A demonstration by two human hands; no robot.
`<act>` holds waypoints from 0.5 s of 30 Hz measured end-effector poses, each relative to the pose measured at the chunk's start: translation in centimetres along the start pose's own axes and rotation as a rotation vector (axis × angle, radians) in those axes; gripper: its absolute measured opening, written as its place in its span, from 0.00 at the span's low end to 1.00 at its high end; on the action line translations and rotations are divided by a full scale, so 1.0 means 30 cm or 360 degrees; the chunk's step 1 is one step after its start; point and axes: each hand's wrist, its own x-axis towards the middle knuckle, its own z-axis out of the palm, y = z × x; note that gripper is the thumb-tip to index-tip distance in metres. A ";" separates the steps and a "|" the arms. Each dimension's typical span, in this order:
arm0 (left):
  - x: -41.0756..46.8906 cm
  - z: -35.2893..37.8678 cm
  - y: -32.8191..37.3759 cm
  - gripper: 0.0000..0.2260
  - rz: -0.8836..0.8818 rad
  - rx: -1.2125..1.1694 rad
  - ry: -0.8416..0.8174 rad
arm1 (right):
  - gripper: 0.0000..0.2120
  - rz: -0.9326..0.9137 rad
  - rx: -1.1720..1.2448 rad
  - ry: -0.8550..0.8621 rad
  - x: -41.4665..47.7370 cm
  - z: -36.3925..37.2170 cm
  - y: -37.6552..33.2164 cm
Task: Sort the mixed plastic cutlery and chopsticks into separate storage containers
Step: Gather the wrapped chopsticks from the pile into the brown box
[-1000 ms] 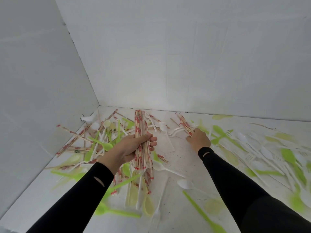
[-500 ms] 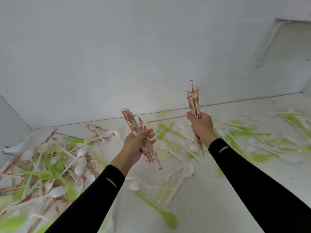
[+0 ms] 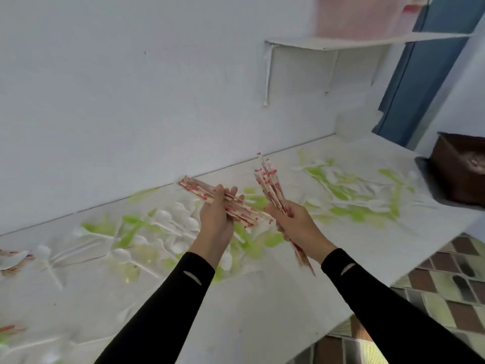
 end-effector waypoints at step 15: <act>-0.225 0.660 -0.742 0.10 -0.0344 0.0203 -0.0475 | 0.16 -0.0060 0.0496 0.0959 -0.053 -0.698 0.091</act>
